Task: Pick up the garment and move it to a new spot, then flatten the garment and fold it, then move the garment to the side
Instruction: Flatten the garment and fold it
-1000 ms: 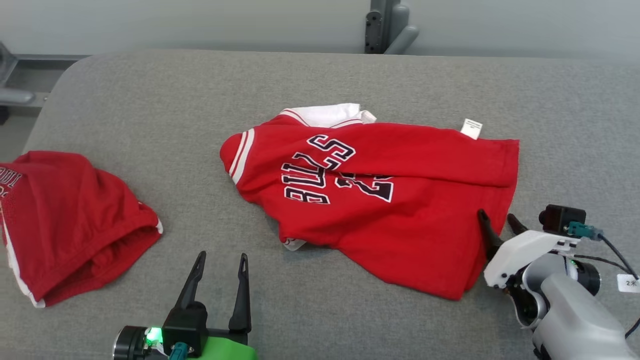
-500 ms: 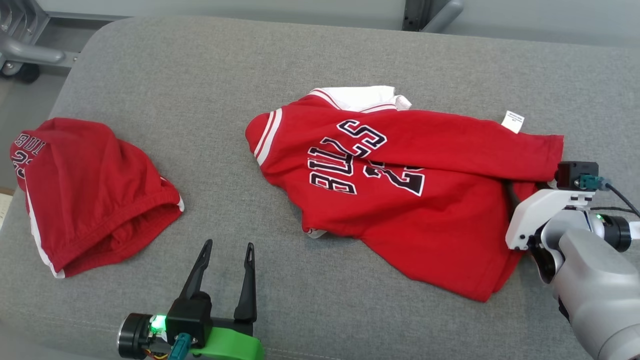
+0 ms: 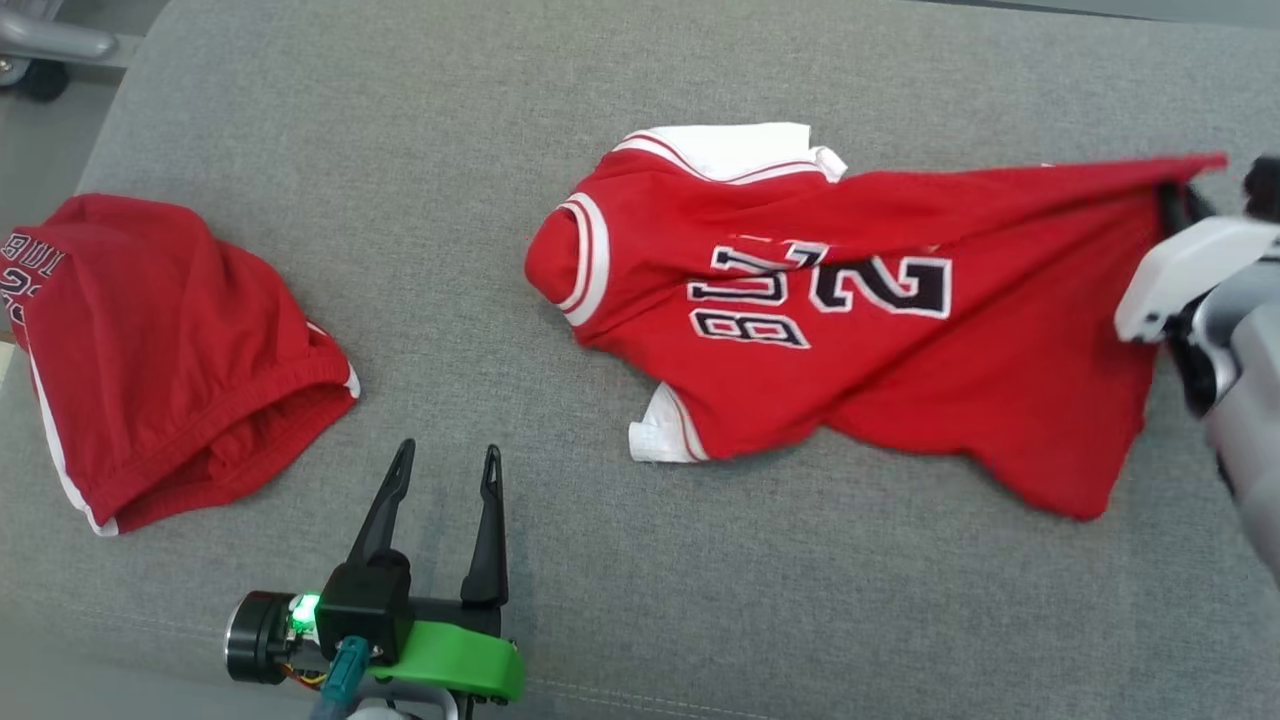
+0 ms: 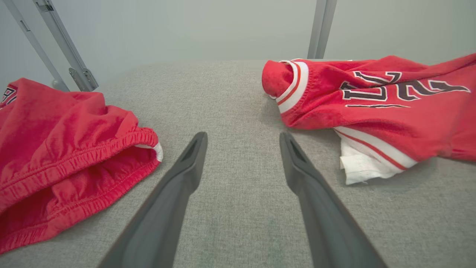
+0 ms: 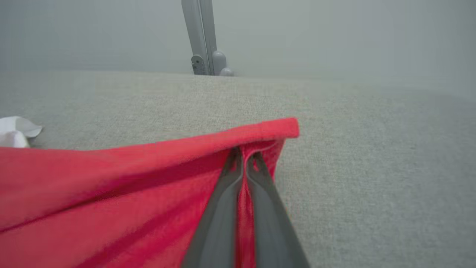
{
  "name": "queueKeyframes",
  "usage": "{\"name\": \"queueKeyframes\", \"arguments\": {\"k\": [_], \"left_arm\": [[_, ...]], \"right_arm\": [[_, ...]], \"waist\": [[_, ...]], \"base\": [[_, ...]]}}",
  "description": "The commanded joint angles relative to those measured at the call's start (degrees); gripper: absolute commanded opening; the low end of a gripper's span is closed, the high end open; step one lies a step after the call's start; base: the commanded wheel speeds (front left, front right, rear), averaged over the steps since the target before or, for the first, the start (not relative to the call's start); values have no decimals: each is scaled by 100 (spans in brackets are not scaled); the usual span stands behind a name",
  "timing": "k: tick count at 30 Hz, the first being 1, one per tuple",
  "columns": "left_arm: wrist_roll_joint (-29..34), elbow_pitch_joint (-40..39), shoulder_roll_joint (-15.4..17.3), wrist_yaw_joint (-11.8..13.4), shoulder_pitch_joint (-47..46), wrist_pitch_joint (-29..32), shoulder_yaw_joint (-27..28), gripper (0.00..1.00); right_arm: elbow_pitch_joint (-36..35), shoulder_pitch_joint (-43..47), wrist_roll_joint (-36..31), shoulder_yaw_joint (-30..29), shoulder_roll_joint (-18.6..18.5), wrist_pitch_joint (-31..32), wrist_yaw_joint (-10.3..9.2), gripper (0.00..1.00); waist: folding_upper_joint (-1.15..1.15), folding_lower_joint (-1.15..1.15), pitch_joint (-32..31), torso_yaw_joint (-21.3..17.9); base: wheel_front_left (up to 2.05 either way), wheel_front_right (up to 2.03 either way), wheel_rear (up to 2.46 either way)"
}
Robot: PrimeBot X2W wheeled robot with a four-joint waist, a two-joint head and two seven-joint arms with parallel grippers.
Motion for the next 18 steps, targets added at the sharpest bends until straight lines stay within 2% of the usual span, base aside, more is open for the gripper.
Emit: {"name": "queueKeyframes", "arguments": {"k": [1, 5, 9, 12, 13, 14, 18], "left_arm": [[0, -32, -6, -31, -129, -19, 24, 100], [-31, -44, -8, -59, -234, -19, -47, 100], [-71, -33, -6, -75, -348, -19, -123, 100], [-81, -6, -5, -89, -438, -19, -171, 100], [-94, 7, -6, -104, -458, -19, -190, 100], [-95, 18, -7, -104, -483, -19, -206, 100], [-89, 71, -6, -111, -621, -13, -240, 100]], "right_arm": [[-197, -194, -179, -177, -179, -40, -12, 0], [-392, -496, -704, -671, -488, -37, -12, 0], [-153, -889, -1229, -1120, -728, -39, -12, 0], [44, -1087, -1499, -1423, -755, -18, -11, 0], [111, -1104, -1613, -1506, -748, 57, -11, 4], [146, -1115, -1723, -1579, -726, 93, -11, 100], [182, -980, -2127, -1854, -589, 36, -11, 100]], "waist": [[0, 0, 135, -24], [0, 0, 284, 11], [0, 0, 417, 94], [0, 0, 497, 145], [0, 0, 510, 148], [0, 0, 521, 142], [0, 0, 480, 26]], "base": [[0, 0, 0], [0, 0, 0], [0, 0, 0], [0, 0, 0], [0, 0, 0], [0, 0, 0], [0, 0, 0]]}}
